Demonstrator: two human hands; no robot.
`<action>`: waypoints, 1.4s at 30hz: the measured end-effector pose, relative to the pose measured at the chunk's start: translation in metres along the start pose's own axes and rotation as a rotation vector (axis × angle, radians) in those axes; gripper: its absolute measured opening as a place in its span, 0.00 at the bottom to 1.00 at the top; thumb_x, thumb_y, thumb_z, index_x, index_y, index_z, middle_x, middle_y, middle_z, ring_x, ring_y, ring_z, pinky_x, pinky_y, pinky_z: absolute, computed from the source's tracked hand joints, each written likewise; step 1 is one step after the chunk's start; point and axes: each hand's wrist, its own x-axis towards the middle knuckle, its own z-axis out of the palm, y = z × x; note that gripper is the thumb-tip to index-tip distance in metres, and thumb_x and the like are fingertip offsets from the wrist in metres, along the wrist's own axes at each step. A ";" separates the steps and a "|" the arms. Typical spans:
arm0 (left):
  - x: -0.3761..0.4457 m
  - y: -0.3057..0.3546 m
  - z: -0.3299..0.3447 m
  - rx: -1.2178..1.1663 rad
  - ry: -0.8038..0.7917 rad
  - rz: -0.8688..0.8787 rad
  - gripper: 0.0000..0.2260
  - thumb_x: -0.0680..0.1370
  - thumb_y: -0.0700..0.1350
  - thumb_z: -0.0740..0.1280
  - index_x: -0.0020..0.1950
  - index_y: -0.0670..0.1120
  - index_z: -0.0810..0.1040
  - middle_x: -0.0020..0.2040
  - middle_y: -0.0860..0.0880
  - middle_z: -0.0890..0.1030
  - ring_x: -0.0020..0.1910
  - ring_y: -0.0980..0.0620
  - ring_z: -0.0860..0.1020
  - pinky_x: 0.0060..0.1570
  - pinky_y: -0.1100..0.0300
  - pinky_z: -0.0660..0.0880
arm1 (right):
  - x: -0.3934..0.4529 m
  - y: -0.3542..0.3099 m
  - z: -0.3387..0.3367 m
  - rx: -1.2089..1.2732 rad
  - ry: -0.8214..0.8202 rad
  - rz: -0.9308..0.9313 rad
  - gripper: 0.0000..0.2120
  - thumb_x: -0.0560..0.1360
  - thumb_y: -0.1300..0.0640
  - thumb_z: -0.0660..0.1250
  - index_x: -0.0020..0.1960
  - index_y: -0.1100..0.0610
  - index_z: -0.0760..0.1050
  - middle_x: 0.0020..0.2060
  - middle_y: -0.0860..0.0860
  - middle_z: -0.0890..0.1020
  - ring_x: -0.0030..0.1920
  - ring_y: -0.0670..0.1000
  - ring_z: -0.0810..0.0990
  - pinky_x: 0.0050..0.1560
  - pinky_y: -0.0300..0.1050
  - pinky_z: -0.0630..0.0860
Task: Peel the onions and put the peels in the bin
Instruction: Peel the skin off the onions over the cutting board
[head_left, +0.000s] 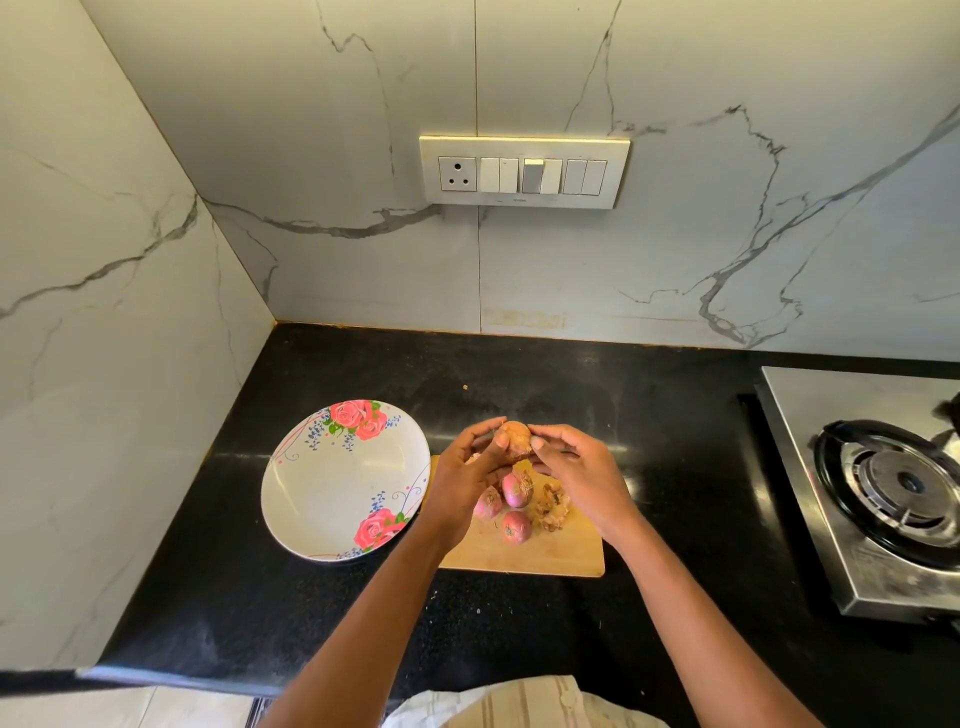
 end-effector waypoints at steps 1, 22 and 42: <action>0.001 0.000 0.000 0.038 0.008 0.011 0.19 0.76 0.54 0.71 0.66 0.53 0.78 0.61 0.50 0.84 0.60 0.50 0.82 0.61 0.51 0.80 | 0.000 0.000 -0.001 -0.042 0.002 -0.027 0.11 0.80 0.55 0.70 0.62 0.52 0.81 0.53 0.48 0.85 0.53 0.47 0.85 0.53 0.45 0.83; 0.001 0.009 0.001 0.186 -0.042 0.084 0.18 0.75 0.52 0.74 0.64 0.52 0.77 0.59 0.56 0.82 0.59 0.57 0.81 0.55 0.63 0.80 | 0.007 -0.006 0.003 -0.063 0.147 -0.092 0.08 0.79 0.46 0.69 0.48 0.48 0.84 0.42 0.47 0.85 0.46 0.49 0.84 0.53 0.60 0.82; 0.004 0.010 0.001 0.089 -0.084 0.031 0.13 0.83 0.48 0.65 0.67 0.52 0.77 0.59 0.49 0.84 0.58 0.49 0.83 0.60 0.55 0.80 | -0.001 -0.013 -0.008 -0.219 0.050 -0.218 0.10 0.77 0.56 0.73 0.55 0.41 0.81 0.47 0.36 0.84 0.54 0.36 0.82 0.51 0.30 0.77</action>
